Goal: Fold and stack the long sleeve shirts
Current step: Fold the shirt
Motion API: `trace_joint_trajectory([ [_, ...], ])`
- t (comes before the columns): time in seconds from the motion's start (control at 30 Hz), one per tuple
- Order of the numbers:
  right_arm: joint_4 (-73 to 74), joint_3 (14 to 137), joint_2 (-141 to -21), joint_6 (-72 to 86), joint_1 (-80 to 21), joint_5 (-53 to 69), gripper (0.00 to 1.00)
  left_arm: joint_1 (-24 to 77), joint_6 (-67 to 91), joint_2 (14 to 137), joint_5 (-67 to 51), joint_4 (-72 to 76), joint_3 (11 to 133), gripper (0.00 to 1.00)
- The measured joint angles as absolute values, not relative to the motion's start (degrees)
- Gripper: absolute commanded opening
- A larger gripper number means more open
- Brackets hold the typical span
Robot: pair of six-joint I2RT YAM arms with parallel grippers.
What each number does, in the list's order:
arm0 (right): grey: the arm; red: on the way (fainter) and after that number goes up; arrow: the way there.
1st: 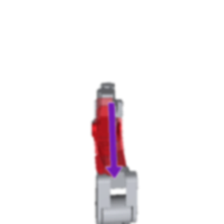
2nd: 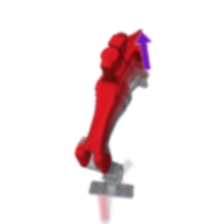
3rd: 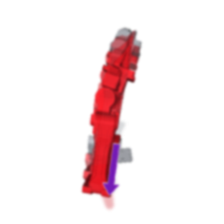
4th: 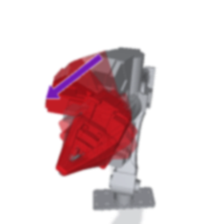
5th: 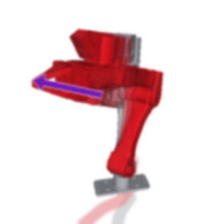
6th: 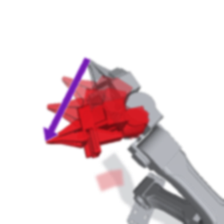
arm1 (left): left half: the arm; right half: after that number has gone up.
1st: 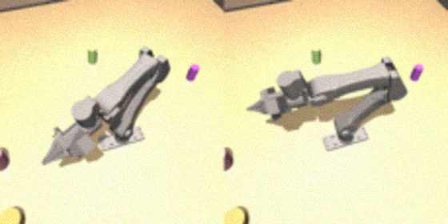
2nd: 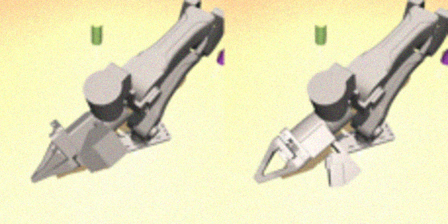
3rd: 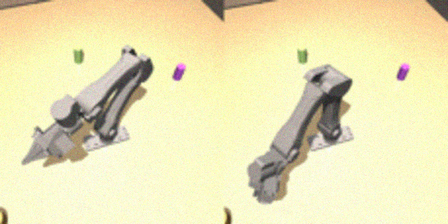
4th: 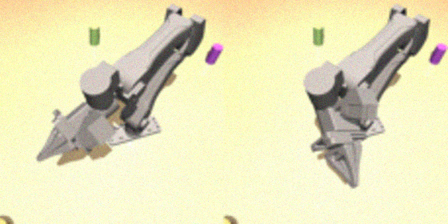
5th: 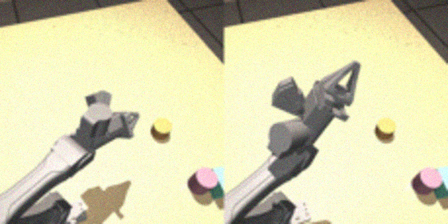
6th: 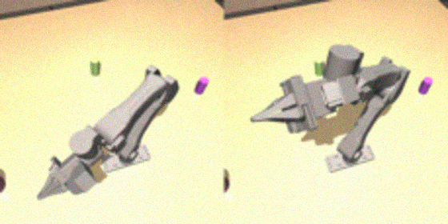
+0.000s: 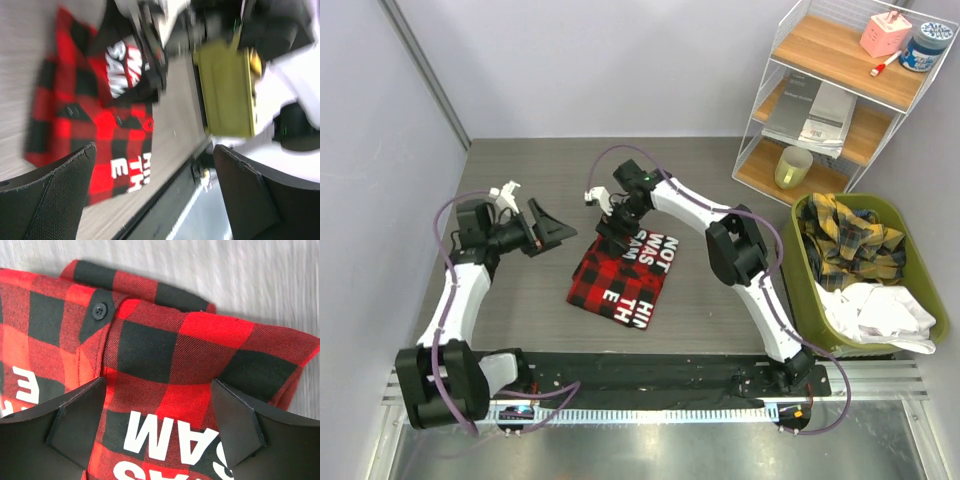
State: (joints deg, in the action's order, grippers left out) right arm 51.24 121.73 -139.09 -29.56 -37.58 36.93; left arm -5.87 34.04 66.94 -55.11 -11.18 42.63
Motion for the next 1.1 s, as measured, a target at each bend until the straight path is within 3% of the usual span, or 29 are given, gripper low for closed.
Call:
trace_joint_trajectory([
  [0.13,48.34,117.6,-134.21,-33.45,-39.05,35.16,0.89,-9.04,32.97,65.04,-53.25,-14.5,42.78,0.92],
  [0.47,52.07,98.24,-112.05,-33.8,-39.94,32.58,0.74,-8.71,28.14,84.07,-47.31,-20.69,44.47,0.73],
  [0.63,52.29,91.88,-115.85,-32.62,-40.71,31.4,0.64,-7.88,21.82,91.31,-45.89,-25.47,51.31,0.69],
  [1.1,54.3,92.82,-121.27,-35.4,-36.86,30.68,0.62,-1.8,11.53,108.4,-48.38,-33.95,62.37,0.67],
])
